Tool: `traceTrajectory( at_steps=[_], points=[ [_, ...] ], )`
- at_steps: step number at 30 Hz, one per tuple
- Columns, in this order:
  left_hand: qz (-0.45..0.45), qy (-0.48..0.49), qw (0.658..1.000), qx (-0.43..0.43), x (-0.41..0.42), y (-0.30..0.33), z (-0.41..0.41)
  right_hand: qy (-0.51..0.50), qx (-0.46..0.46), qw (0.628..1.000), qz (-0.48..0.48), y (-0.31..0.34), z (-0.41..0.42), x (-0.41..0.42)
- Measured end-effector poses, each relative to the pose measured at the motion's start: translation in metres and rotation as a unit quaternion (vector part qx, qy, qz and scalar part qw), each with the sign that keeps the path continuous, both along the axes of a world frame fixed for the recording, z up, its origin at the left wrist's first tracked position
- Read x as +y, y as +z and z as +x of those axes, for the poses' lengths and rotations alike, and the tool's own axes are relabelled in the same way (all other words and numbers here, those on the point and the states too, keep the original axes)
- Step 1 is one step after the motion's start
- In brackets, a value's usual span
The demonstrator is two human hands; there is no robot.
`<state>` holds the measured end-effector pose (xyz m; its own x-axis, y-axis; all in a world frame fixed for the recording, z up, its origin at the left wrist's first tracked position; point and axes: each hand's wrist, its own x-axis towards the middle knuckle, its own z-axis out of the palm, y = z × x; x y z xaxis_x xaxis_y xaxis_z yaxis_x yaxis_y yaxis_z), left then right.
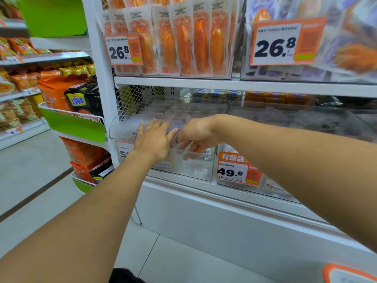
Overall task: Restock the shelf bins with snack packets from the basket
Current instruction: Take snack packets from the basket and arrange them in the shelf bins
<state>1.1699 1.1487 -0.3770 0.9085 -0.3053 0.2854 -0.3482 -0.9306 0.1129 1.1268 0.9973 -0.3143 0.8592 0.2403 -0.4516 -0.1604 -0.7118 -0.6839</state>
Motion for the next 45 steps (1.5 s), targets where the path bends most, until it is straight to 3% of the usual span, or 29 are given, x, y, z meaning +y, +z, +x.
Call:
traceTrajectory(
  at_steps=[3,8,15,19,23,25,28,31,34,37,41,45],
  points=[
    [-0.024,-0.027,0.999,-0.003,-0.007,0.005,-0.010,0.030,-0.126,0.987,-0.093,0.000,-0.015,-0.008],
    [-0.025,-0.108,0.993,-0.028,-0.032,0.010,-0.031,0.000,-0.325,0.943,-0.079,0.002,-0.056,-0.060],
    [-0.027,-0.172,0.985,-0.010,-0.085,0.027,-0.078,-0.041,-0.369,0.919,-0.133,0.002,-0.122,-0.118],
    [-0.027,-0.155,0.987,-0.021,-0.119,0.048,-0.102,-0.065,-0.392,0.905,-0.151,0.010,-0.168,-0.159],
    [-0.057,-0.227,0.972,-0.003,-0.156,0.061,-0.126,-0.102,-0.347,0.898,-0.252,0.017,-0.199,-0.215],
    [-0.013,-0.261,0.965,0.036,-0.181,0.057,-0.133,-0.096,-0.292,0.903,-0.300,0.011,-0.206,-0.236],
    [0.083,-0.207,0.970,0.098,-0.207,0.052,-0.123,-0.074,-0.254,0.900,-0.346,0.000,-0.201,-0.255],
    [0.083,-0.181,0.962,0.189,-0.217,0.053,-0.101,-0.080,-0.271,0.884,-0.373,0.000,-0.182,-0.257],
    [0.094,-0.173,0.965,0.176,-0.227,0.052,-0.094,-0.053,-0.252,0.870,-0.422,-0.008,-0.159,-0.246],
    [0.102,-0.140,0.977,0.122,-0.234,0.050,-0.096,-0.051,-0.193,0.886,-0.419,-0.016,-0.140,-0.239],
    [0.110,-0.128,0.966,0.197,-0.229,0.038,-0.081,-0.062,-0.215,0.861,-0.456,-0.021,-0.132,-0.236],
    [0.114,-0.139,0.961,0.211,-0.227,0.033,-0.076,-0.052,-0.141,0.921,-0.358,0.007,-0.137,-0.249]
  ],
)
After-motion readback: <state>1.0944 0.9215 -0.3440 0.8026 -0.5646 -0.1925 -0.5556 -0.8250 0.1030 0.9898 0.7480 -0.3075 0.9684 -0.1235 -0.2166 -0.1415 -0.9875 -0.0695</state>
